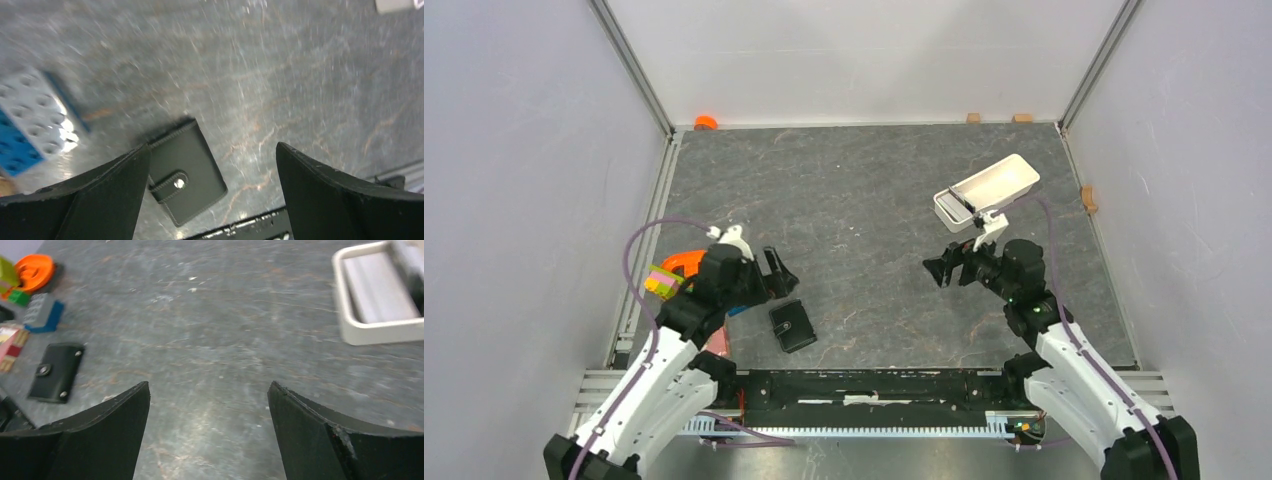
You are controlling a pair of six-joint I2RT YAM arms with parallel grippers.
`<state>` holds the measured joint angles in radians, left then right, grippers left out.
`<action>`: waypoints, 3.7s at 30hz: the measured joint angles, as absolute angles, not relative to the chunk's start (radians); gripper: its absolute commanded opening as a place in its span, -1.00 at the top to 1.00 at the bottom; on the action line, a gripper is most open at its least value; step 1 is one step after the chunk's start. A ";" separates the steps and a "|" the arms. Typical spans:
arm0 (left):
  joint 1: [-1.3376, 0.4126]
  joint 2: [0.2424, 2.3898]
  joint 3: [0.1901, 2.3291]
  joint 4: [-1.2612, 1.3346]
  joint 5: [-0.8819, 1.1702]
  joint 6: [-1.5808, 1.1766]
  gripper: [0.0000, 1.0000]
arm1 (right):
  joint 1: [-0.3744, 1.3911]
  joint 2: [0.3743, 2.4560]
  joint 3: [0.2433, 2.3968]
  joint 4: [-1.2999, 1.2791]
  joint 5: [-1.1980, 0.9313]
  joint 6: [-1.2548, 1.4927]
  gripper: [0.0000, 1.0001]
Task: Put the credit cards into the card holder
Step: Pick up the card holder from the center of the board, then open the card holder.
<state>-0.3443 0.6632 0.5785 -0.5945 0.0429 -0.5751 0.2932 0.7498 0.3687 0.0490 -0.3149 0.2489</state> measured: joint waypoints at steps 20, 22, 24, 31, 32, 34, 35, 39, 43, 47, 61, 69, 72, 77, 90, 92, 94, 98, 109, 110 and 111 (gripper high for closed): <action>-0.508 0.625 0.655 -0.849 0.022 -0.910 -0.96 | 0.470 0.759 0.315 0.117 -0.385 0.321 -0.84; -0.508 0.559 0.581 -0.859 0.030 -0.952 -0.88 | 0.471 0.739 0.310 0.115 -0.386 0.320 -0.84; -0.508 0.519 0.495 -0.862 0.037 -0.989 -0.83 | 0.471 0.730 0.310 0.112 -0.393 0.316 -0.84; -0.508 0.553 0.387 -0.794 0.064 -1.013 -0.50 | 0.471 0.747 0.310 0.061 -0.430 0.286 -0.81; -0.508 0.576 0.377 -0.769 0.070 -1.013 -0.50 | 0.471 0.748 0.310 0.057 -0.435 0.285 -0.80; -0.508 0.624 0.361 -0.732 0.083 -1.013 -0.46 | 0.471 0.748 0.310 0.054 -0.446 0.283 -0.79; -0.508 0.651 0.355 -0.716 0.084 -1.013 -0.41 | 0.471 0.748 0.310 0.052 -0.451 0.283 -0.78; -0.508 0.720 0.334 -0.648 0.086 -1.001 -0.17 | 0.471 0.748 0.310 0.048 -0.473 0.282 -0.75; -0.508 0.753 0.307 -0.522 0.117 -0.981 -0.01 | 0.471 0.751 0.310 0.045 -0.482 0.283 -0.72; -0.513 0.851 0.307 -0.381 0.157 -0.944 0.02 | 0.478 0.769 0.308 0.062 -0.492 0.293 -0.67; -0.541 1.072 0.340 -0.108 0.177 -0.803 0.24 | 0.619 1.104 0.268 0.383 -0.491 0.519 -0.43; -0.541 1.122 0.287 0.058 0.227 -0.794 0.96 | 0.725 1.375 0.273 0.642 -0.431 0.702 -0.45; -0.541 1.134 0.269 0.122 0.263 -0.792 0.96 | 0.736 1.442 0.274 0.733 -0.410 0.752 -0.47; -0.541 1.117 0.204 0.235 0.319 -0.792 0.95 | 0.736 1.548 0.282 0.869 -0.406 0.811 -0.48; -0.541 0.868 0.142 0.365 0.412 -0.791 0.96 | 0.736 1.670 0.338 1.059 -0.457 0.860 -0.46; -0.541 0.839 0.142 0.369 0.422 -0.791 0.96 | 0.736 1.669 0.342 1.097 -0.482 0.868 -0.29; -0.541 0.821 0.142 0.369 0.427 -0.791 0.95 | 0.736 1.663 0.346 1.123 -0.502 0.875 0.00; -0.541 0.804 0.142 0.369 0.439 -0.791 0.88 | 0.736 1.627 0.353 1.145 -0.530 0.878 0.83; -0.560 0.805 0.341 0.087 0.362 -0.724 -0.48 | 0.744 1.400 0.392 0.829 -0.418 0.705 1.00; -0.568 0.796 0.366 0.059 0.341 -0.714 -0.47 | 0.748 1.379 0.404 0.778 -0.382 0.676 1.00; -0.576 0.788 0.387 0.035 0.322 -0.708 -0.46 | 0.755 1.357 0.421 0.710 -0.340 0.643 1.00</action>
<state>-0.5762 0.7876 0.3866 0.0345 0.3222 -0.7082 0.7547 1.3571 0.4210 0.7101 -0.3397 0.6426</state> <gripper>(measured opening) 0.739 0.050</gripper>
